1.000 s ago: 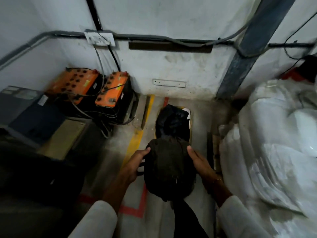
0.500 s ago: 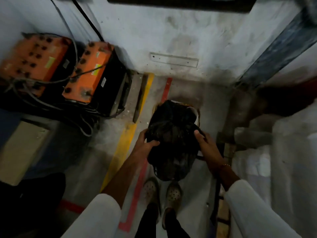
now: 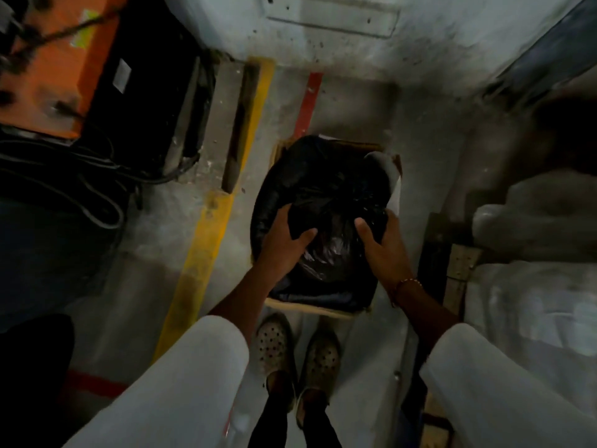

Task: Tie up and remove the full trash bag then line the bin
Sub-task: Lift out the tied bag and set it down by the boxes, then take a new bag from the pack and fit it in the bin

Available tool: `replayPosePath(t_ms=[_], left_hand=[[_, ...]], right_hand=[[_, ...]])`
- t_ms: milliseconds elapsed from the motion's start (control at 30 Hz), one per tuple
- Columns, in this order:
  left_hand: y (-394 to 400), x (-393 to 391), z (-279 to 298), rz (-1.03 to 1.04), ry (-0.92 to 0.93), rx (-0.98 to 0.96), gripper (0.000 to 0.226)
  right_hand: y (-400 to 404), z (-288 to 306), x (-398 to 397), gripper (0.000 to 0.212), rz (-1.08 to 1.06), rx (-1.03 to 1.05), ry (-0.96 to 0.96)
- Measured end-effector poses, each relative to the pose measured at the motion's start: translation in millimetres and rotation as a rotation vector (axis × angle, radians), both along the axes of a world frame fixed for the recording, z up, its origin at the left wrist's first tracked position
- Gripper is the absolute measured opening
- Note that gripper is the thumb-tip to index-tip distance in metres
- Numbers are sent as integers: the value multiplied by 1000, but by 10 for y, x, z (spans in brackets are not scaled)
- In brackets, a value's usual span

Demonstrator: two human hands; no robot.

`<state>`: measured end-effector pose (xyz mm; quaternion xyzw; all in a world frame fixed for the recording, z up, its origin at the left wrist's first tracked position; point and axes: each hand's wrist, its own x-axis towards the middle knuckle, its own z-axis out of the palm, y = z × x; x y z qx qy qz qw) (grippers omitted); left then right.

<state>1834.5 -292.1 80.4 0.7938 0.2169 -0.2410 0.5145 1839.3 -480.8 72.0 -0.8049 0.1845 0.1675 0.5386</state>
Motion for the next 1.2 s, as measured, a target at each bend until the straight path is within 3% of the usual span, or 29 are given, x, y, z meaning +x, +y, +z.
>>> replayPosePath(t_ms=[133, 233, 333, 400, 467, 600, 733, 867, 1067, 1200], left_hand=[[52, 124, 119, -12, -12, 52, 73], [190, 174, 450, 64, 22, 83, 51], [359, 91, 977, 245, 114, -78, 26], [449, -44, 1414, 358, 138, -191, 10], [555, -243, 1826, 392, 98, -216, 13], [788, -812, 2613, 429, -43, -165, 10], [1204, -1700, 3422, 392, -243, -8, 10], [1708, -2799, 4108, 475, -272, 182, 28], [2264, -4910, 4863, 869, -432, 453, 22], [2395, -6475, 5256, 1100, -535, 565, 23]], right_hand=[[79, 8, 191, 60, 40, -54, 24], [90, 291, 309, 68, 121, -241, 5], [142, 721, 356, 44, 287, -437, -88], [277, 1116, 344, 30, 387, -395, -71], [488, 1562, 252, 22, 515, -303, -54], [1023, 2376, -109, 16, 745, -148, -197], [1789, 3266, -689, 14, 953, -4, -280], [2556, 4018, -1469, 16, 1203, 90, -388], [3535, 4851, -3200, 13, 1486, 256, -550], [4027, 5272, -4676, 13, 1623, 445, -536]])
